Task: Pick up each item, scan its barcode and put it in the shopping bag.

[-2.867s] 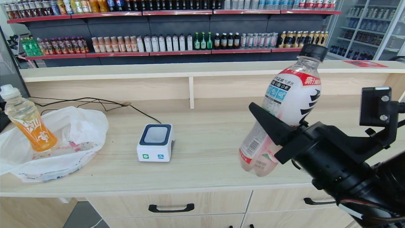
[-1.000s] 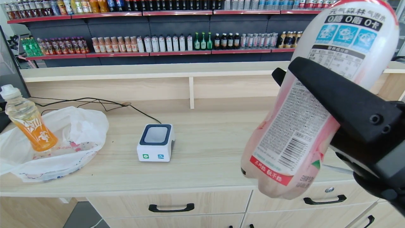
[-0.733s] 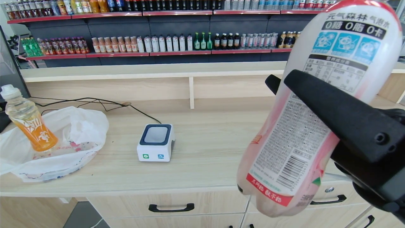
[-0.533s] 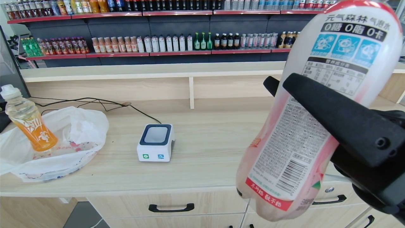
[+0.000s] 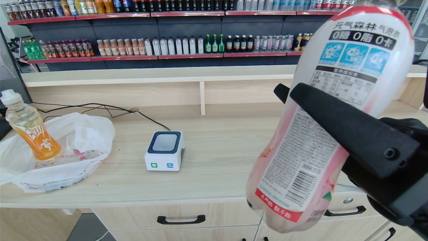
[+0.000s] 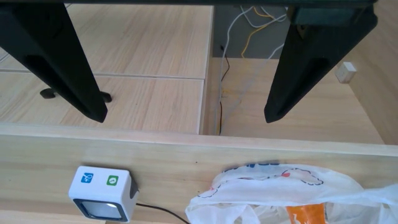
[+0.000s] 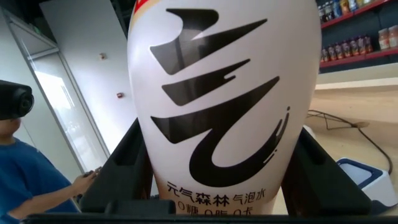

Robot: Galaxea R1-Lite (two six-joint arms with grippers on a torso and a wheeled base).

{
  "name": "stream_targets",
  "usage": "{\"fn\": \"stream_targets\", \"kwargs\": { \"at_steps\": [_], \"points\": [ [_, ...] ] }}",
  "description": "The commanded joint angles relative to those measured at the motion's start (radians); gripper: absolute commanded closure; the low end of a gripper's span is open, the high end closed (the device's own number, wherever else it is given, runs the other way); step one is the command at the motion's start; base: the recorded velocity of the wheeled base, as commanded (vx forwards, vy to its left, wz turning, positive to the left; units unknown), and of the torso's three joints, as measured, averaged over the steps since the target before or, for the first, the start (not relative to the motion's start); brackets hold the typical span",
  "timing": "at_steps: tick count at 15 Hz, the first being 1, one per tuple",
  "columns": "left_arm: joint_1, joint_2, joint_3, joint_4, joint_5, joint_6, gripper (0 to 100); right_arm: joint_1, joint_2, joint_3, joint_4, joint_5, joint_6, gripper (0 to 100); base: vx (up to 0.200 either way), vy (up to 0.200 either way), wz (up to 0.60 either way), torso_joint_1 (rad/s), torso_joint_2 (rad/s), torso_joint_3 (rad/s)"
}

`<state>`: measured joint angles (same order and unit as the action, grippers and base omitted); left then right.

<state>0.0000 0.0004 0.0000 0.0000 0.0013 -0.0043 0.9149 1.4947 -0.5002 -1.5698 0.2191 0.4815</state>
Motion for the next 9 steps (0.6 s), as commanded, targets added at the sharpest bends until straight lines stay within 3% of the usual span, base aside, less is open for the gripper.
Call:
{"fn": "stream_targets", "kwargs": {
  "at_steps": [1, 9],
  "points": [
    [0.000, 0.000, 0.000, 0.000, 0.000, 0.000, 0, -0.001, 0.009, 0.005, -0.001, -0.001, -0.003, 100, 0.000, 0.000, 0.00, 0.000, 0.00, 0.000],
    [0.000, 0.000, 0.000, 0.000, 0.000, 0.000, 0, -0.149, 0.032, 0.028, -0.001, -0.003, -0.132, 100, 0.000, 0.000, 0.00, 0.000, 0.00, 0.000]
  ]
}}
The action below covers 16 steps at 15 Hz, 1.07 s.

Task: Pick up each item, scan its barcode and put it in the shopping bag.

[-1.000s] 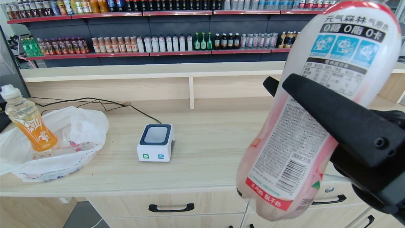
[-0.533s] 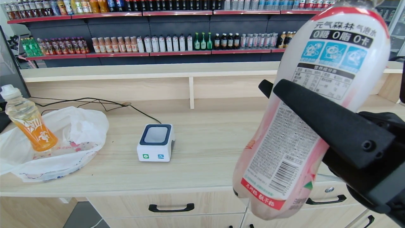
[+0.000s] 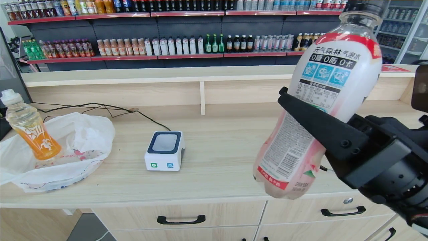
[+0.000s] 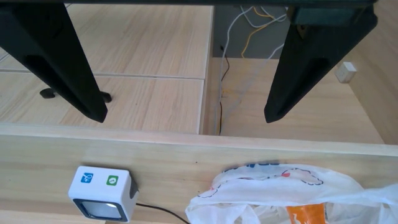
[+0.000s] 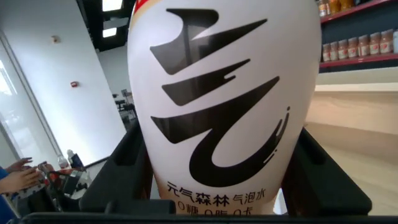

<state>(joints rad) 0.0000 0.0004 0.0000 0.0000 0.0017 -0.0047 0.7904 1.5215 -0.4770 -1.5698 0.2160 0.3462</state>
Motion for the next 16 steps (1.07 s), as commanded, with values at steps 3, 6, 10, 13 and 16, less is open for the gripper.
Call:
{"fn": "stream_targets", "kwargs": {
  "at_steps": [3, 6, 10, 13, 16],
  "points": [
    [0.000, 0.000, 0.000, 0.000, 0.000, -0.001, 0, -0.134, 0.016, 0.055, -0.001, -0.013, -0.188, 100, 0.000, 0.000, 0.00, 0.000, 0.00, 0.000],
    [0.000, 0.000, 0.000, 0.000, 0.000, -0.001, 0, -0.151, 0.017, 0.094, -0.001, -0.121, -0.306, 100, 0.000, 0.000, 0.00, 0.000, 0.00, 0.000],
    [0.000, 0.000, 0.000, 0.000, 0.000, 0.000, 0, -0.154, 0.009, 0.124, -0.001, -0.242, -0.409, 100, 0.000, 0.000, 0.00, 0.000, 0.00, 0.000],
    [0.000, 0.000, 0.000, 0.000, 0.000, 0.000, 0, -0.152, -0.020, 0.167, -0.001, -0.264, -0.432, 100, 0.000, 0.000, 0.00, 0.000, 0.00, 0.000],
    [0.000, 0.000, 0.000, 0.000, 0.000, -0.001, 0, -0.152, -0.055, 0.235, -0.001, -0.264, -0.432, 100, 0.000, 0.000, 0.00, 0.000, 0.00, 0.000]
  ]
}}
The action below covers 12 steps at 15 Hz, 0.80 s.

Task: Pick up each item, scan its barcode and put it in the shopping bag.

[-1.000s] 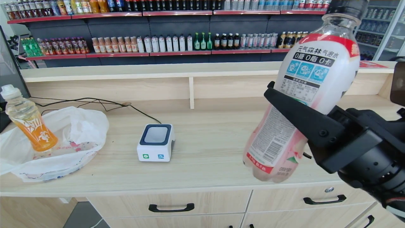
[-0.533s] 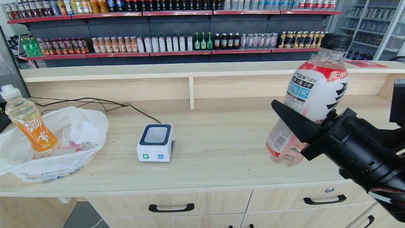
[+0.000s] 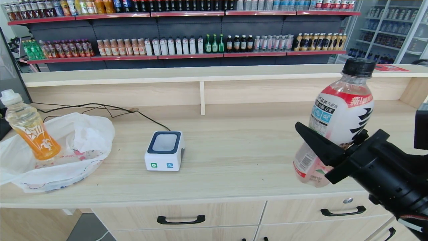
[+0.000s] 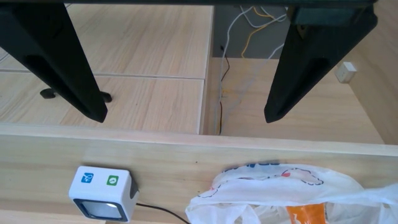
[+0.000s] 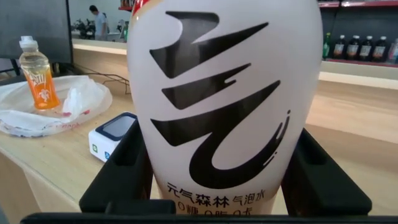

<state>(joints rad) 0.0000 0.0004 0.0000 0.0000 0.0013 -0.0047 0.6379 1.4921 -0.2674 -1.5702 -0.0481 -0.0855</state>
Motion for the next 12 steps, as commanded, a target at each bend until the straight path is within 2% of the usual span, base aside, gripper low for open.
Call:
{"fn": "stream_targets", "kwargs": {
  "at_steps": [1, 8, 12],
  "points": [
    [0.000, 0.000, 0.000, 0.000, 0.000, 0.000, 0, 0.000, -0.036, 0.047, -0.001, 0.001, 0.000, 100, 0.000, 0.000, 0.00, 0.000, 0.00, 0.000],
    [0.000, 0.000, 0.000, 0.000, 0.000, 0.000, 0, 0.002, -0.038, 0.063, -0.001, 0.008, 0.006, 100, 0.000, 0.000, 0.00, 0.000, 0.00, 0.000],
    [0.000, 0.000, 0.000, 0.000, 0.000, 0.000, 0, 0.002, -0.033, 0.065, -0.001, 0.013, 0.007, 100, 0.000, 0.200, 0.00, 0.000, 0.00, 0.004]
  ]
}}
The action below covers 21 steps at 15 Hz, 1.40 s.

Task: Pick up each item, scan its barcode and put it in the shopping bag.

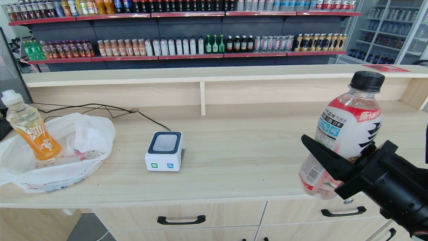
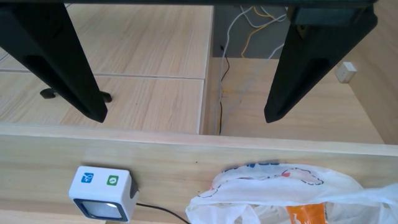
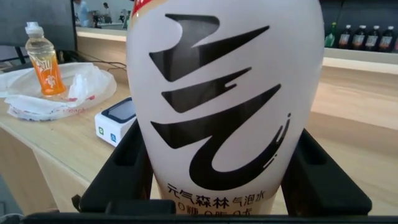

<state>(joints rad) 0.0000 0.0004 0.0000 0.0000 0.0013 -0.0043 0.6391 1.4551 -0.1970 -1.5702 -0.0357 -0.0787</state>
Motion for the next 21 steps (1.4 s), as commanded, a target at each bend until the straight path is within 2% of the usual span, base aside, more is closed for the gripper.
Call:
{"fn": "stream_targets", "kwargs": {
  "at_steps": [1, 15, 19, 21],
  "points": [
    [0.000, 0.000, 0.000, 0.000, 0.000, 0.000, 0, 0.001, 0.002, -0.004, -0.001, 0.002, -0.001, 100, 0.000, 0.200, 0.00, -0.007, -0.01, 0.007],
    [0.000, 0.000, 0.000, 0.000, 0.000, -0.002, 0, 0.002, -0.038, 0.064, -0.001, 0.002, -0.006, 100, 0.000, 0.200, 0.00, 0.006, 0.00, 0.002],
    [0.000, 0.000, 0.000, 0.000, 0.000, 0.000, 0, 0.001, -0.071, 0.119, -0.001, 0.000, -0.004, 100, 0.000, 0.000, 0.00, 0.000, 0.00, 0.000],
    [0.000, 0.000, 0.000, 0.000, 0.000, 0.000, 0, 0.002, -0.050, 0.096, -0.001, 0.000, -0.007, 100, 0.000, 0.000, 0.00, 0.000, 0.00, 0.000]
  ]
}}
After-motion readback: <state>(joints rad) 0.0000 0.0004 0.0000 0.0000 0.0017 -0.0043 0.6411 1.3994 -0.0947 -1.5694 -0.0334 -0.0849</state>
